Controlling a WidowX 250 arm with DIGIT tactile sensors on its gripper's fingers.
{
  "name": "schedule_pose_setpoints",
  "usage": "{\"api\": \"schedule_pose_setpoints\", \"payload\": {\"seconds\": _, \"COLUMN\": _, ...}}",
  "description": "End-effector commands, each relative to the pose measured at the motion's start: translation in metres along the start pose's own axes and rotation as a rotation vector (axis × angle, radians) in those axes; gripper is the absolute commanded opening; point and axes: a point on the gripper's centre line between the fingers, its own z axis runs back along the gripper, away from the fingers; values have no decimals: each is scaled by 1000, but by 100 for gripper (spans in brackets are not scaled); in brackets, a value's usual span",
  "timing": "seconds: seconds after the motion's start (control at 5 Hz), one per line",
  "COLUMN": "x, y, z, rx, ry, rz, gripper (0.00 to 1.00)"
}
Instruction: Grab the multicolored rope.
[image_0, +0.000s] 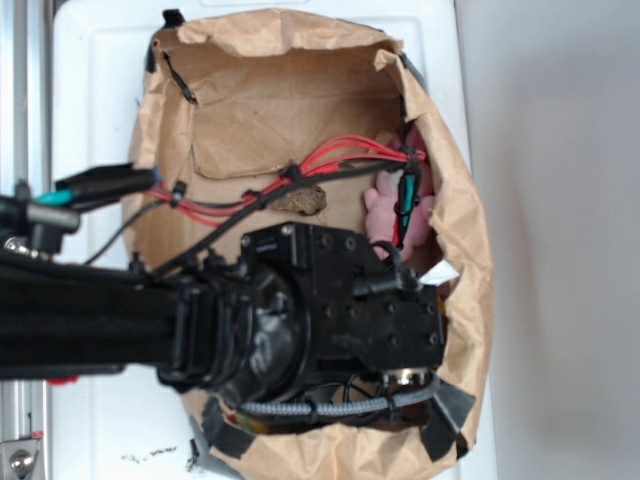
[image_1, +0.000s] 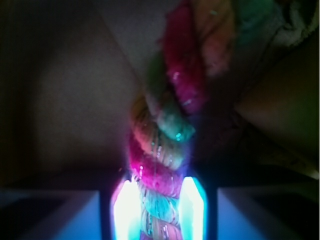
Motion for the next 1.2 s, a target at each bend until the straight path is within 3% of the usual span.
{"api": "schedule_pose_setpoints", "payload": {"seconds": 0.0, "x": 71, "y": -17, "z": 13, "rx": -107, "ry": -455, "rz": 191, "gripper": 0}}
{"api": "schedule_pose_setpoints", "payload": {"seconds": 0.6, "x": 39, "y": -4, "z": 48, "rx": -143, "ry": -558, "rz": 307, "gripper": 0}}
{"api": "schedule_pose_setpoints", "payload": {"seconds": 0.8, "x": 17, "y": 7, "z": 72, "rx": -127, "ry": -635, "rz": 366, "gripper": 0}}
{"api": "schedule_pose_setpoints", "payload": {"seconds": 1.0, "x": 12, "y": 11, "z": 85, "rx": -124, "ry": -671, "rz": 384, "gripper": 0}}
